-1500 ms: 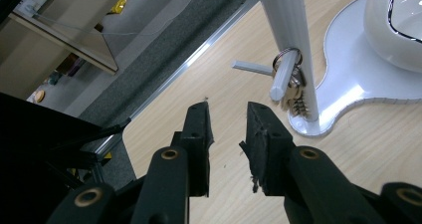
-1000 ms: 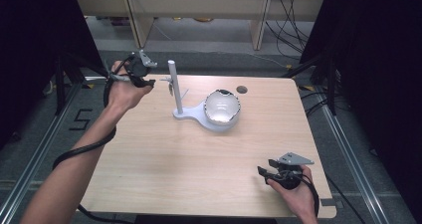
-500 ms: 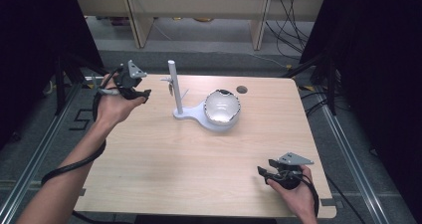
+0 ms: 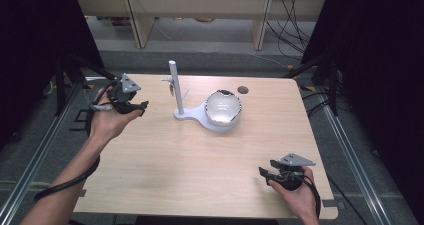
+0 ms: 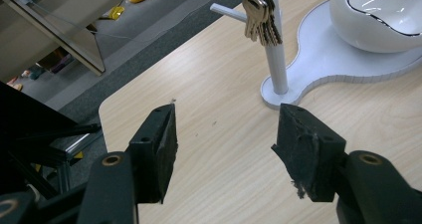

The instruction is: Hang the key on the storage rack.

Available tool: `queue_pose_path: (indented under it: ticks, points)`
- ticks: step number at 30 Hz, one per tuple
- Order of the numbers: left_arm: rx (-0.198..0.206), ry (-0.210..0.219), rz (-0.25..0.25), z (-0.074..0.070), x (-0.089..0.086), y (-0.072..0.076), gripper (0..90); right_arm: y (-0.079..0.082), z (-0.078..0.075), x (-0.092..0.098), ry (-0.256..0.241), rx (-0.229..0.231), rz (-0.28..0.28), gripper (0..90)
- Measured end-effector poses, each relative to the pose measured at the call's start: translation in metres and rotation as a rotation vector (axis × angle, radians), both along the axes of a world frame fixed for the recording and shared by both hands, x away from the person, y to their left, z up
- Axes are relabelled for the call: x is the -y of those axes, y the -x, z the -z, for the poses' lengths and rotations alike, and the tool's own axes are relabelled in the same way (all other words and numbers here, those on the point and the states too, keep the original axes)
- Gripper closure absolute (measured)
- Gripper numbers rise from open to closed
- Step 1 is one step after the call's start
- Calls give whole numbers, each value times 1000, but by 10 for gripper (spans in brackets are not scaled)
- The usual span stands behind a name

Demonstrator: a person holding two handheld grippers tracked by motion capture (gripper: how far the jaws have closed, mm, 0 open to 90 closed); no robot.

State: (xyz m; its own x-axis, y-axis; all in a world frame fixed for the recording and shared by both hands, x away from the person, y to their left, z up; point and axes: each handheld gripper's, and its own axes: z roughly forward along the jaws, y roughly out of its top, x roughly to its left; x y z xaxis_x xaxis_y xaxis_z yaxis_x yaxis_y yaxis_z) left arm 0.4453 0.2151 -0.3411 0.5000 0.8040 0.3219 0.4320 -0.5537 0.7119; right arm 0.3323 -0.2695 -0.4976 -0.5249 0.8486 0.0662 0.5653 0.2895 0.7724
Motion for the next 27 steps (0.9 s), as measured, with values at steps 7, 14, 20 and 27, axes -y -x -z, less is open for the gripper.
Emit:
queue_pose_path:
  ticks: [7, 14, 20, 27]
  points:
    - [2, 14, 2, 10, -5, 12, 399, 0, 0, -1, -11, -7, -2, 449]
    - [-9, 26, -16, 19, -9, 26, 394, 0, 0, -2, -23, -22, -2, 448]
    - [-6, 43, -23, 30, -16, 40, 391, 0, 0, -1, -11, -3, -6, 448]
    - [-10, 76, -29, 52, -26, 57, 378, 0, 1, -3, -18, 2, 1, 447]
